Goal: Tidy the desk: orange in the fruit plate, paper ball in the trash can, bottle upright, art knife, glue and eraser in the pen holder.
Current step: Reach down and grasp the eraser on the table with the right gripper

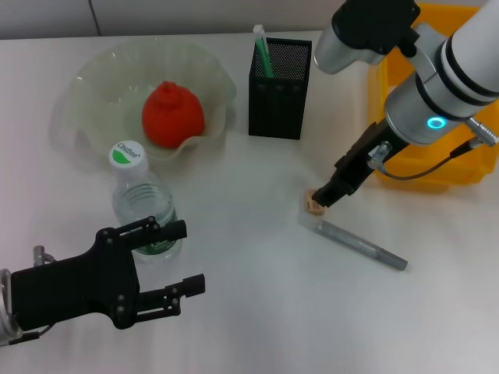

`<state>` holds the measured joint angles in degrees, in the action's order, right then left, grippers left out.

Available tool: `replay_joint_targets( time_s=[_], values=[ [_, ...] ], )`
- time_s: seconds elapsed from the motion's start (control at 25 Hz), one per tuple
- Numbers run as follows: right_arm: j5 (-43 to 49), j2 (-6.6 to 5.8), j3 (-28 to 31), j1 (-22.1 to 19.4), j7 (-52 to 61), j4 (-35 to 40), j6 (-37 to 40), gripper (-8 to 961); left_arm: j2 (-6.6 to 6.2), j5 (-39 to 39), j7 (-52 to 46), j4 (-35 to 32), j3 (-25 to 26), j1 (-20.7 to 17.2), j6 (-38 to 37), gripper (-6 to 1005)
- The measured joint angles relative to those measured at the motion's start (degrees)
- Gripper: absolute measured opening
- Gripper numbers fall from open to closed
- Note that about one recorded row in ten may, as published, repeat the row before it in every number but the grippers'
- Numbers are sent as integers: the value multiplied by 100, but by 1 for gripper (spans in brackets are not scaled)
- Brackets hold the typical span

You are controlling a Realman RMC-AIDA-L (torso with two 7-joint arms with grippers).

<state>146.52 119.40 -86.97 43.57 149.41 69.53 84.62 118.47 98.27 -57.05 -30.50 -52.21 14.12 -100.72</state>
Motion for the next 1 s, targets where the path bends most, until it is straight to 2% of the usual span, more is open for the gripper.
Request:
replay_joint_targets(
  time_s=[0.12,0.48,0.76,1.0],
  values=[
    [48,6,41,58,9,-180,-15,674,0,0,-5,2,0,1,7,784],
    [17,20,6,170,1119,-460,-422,669,0,-1,-5,1,-25,37,33,784],
    [-256,31,-6,404,1200,-1185,-849,667,0,-1,-4,0,-49,39,63,784],
    [-311,47,-135,486,1206,-1439,-1005,664,8,-1,18,4,-62,38,78,784]
  ],
)
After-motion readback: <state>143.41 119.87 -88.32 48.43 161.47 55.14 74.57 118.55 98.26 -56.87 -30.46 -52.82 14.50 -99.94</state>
